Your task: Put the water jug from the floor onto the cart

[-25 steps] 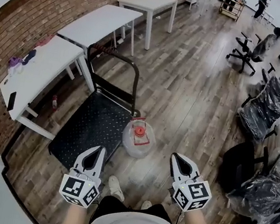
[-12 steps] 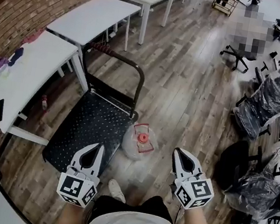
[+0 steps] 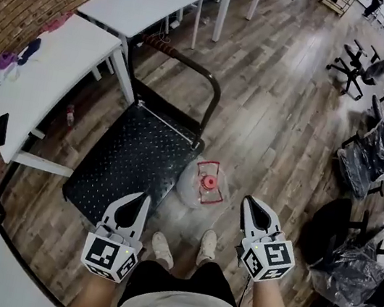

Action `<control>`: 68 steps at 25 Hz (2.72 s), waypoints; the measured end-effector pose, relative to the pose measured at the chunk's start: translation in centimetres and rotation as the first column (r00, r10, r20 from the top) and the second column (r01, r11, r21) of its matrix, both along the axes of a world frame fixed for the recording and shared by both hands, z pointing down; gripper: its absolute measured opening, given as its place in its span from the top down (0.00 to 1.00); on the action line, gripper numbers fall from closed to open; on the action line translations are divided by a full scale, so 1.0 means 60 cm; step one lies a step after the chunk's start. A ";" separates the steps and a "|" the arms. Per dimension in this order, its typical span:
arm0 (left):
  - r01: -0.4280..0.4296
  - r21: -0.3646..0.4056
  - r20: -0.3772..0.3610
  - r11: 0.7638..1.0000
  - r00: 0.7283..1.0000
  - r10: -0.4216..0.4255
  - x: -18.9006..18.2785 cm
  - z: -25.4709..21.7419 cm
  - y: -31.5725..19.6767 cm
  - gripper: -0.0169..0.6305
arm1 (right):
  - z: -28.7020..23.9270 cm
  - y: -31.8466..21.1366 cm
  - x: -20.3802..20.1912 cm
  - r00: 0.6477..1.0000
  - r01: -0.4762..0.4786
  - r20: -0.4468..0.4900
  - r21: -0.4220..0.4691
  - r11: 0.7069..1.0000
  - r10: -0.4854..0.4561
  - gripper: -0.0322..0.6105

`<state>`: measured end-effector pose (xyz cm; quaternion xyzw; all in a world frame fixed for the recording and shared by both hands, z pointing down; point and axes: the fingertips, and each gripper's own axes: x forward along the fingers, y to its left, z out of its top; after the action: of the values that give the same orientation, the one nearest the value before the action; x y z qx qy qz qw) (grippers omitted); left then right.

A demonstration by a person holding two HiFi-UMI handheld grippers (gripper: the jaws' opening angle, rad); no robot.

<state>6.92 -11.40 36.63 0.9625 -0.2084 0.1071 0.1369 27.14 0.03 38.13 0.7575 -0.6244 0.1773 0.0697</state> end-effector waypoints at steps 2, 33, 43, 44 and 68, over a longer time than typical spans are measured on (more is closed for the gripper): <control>0.032 -0.019 0.017 0.999 0.999 -0.031 0.002 0.015 0.003 0.98 | 0.022 -0.017 0.014 0.999 0.028 0.015 -0.009 1.000 -0.028 0.95; 0.318 -0.130 0.197 0.939 0.936 -0.290 -0.002 0.344 0.006 0.98 | 0.593 -0.142 0.045 0.923 0.380 0.088 -0.351 0.856 -0.373 0.44; 0.342 -0.154 0.209 0.927 0.928 -0.307 -0.011 0.406 0.011 0.98 | 0.695 -0.157 0.048 0.916 0.390 0.078 -0.398 0.830 -0.393 0.44; 0.344 -0.155 0.208 0.926 0.928 -0.309 -0.012 0.407 0.011 0.98 | 0.703 -0.158 0.046 0.914 0.395 0.078 -0.404 0.825 -0.399 0.44; 0.390 -0.173 0.224 0.905 0.910 -0.349 -0.048 0.432 0.018 0.98 | 0.747 -0.134 0.059 0.941 0.306 0.007 -0.446 0.841 -0.339 0.46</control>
<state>4.07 -10.29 62.53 0.8705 -0.3868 0.1909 0.2370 30.65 -8.00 82.94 0.6118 -0.6834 0.2722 0.2908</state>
